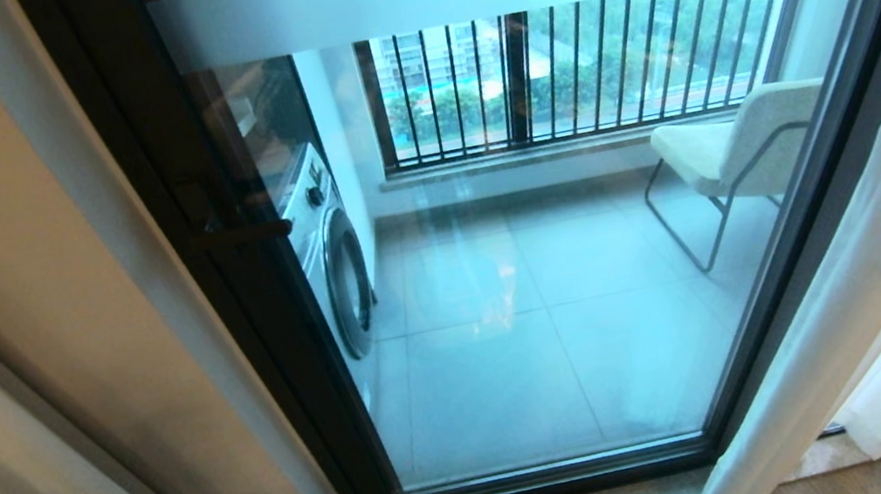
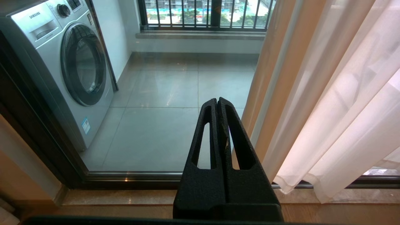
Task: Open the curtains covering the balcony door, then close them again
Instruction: Pull the inner curtains open on both sides
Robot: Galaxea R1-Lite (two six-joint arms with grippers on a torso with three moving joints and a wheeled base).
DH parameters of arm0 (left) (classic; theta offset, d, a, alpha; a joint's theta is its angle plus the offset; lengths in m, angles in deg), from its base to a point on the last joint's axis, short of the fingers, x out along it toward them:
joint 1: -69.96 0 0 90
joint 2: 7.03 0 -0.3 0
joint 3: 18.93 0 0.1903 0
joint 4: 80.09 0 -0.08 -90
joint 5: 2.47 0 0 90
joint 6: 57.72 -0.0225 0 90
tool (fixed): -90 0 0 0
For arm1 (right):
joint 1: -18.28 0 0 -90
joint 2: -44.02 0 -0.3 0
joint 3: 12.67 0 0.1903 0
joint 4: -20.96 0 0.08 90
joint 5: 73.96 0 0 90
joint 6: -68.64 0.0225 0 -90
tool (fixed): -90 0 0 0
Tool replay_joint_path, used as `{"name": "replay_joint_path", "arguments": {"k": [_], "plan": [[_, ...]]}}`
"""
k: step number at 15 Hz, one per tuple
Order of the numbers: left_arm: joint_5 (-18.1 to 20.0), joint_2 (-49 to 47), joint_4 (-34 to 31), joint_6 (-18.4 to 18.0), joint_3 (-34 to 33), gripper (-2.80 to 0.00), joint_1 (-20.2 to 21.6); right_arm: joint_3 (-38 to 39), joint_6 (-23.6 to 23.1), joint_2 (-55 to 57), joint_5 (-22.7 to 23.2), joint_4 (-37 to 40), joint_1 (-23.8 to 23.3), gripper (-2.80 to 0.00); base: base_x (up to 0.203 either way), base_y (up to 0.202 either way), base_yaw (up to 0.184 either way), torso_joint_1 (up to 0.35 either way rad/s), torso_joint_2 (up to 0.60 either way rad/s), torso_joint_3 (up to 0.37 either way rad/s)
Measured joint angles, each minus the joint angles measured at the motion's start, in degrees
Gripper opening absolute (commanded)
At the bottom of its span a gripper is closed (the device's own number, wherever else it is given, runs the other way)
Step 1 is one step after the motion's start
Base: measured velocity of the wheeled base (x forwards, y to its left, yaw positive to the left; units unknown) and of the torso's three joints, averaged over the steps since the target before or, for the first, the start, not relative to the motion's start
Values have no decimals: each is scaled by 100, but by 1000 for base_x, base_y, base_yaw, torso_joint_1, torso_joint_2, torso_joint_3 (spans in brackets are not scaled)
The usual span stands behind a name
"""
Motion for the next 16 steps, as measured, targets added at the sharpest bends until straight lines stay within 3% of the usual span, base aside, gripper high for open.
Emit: {"name": "replay_joint_path", "arguments": {"k": [4, 6, 9, 16], "plan": [[-1317, 325, 243, 29, -71, -280, -1049, 0, -2, 0, -2, 0, 0, -280, 0, 0, 0, 0, 0, 0], [-1703, 768, -136, 44, -73, -280, -1288, 0, -1, 0, -2, 1, 1, -280, 0, 0, 0, 0, 0, 0], [-1802, 1509, -808, 241, -33, -280, -1387, 0, -2, 0, 4, 1, 2, -280, 0, 0, 0, 0, 0, 0], [-1787, 1850, -843, 214, -35, -280, -1409, 0, -2, 0, -2, -1, 1, -280, 0, 0, 0, 0, 0, 0]]}}
